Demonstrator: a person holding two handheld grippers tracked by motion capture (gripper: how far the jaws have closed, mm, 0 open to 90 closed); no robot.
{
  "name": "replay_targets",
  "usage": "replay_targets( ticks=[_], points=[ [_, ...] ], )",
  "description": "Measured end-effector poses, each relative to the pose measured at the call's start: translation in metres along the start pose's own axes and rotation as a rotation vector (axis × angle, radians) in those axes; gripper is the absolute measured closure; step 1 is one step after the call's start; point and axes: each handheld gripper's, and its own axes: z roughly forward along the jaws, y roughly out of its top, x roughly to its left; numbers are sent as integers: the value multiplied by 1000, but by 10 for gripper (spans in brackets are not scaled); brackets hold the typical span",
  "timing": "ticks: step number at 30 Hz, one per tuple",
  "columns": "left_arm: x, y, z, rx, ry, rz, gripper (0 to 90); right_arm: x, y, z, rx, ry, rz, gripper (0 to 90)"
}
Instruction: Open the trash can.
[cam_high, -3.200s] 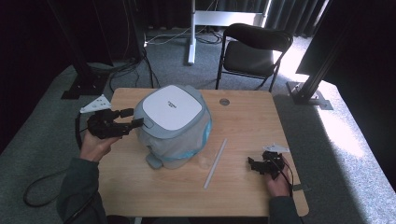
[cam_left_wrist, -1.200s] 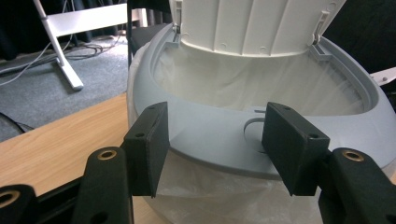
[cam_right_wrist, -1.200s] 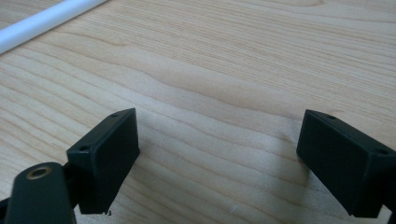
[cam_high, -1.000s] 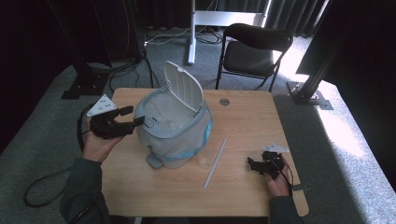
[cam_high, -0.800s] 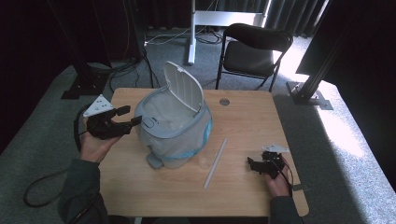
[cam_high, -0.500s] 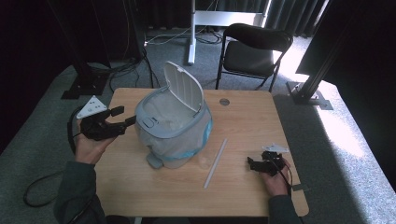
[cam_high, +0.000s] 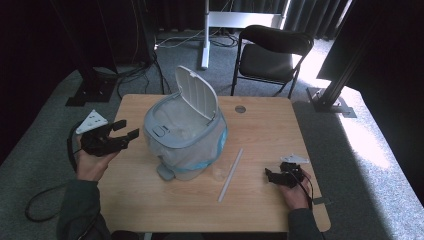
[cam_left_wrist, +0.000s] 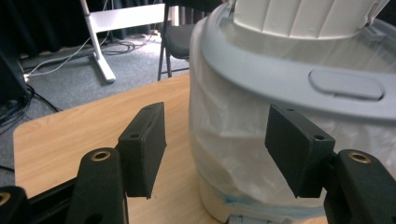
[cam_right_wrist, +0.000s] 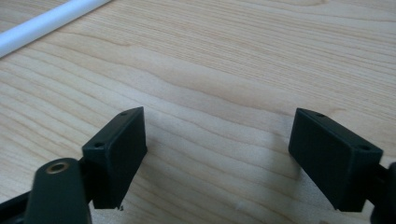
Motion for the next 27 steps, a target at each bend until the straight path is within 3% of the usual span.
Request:
replay_targets(
  ticks=[4, 7, 9, 17, 27],
  points=[
    [3, -18, 6, 10, 0, -20, 383, 0, 1, -2, 9, 2, -3, 295],
    [4, -23, 8, 9, -5, -34, 384, -1, 3, -4, 17, 1, 2, 340],
    [4, -28, 10, 13, -6, -39, 384, -2, 3, -6, 18, 15, 6, 418],
    [2, -47, 22, 41, 8, -51, 383, -1, 5, -9, 22, 35, -5, 474],
    [2, -68, 39, 82, 23, -74, 384, 2, 17, -25, -20, 63, -3, 528]
  ],
)
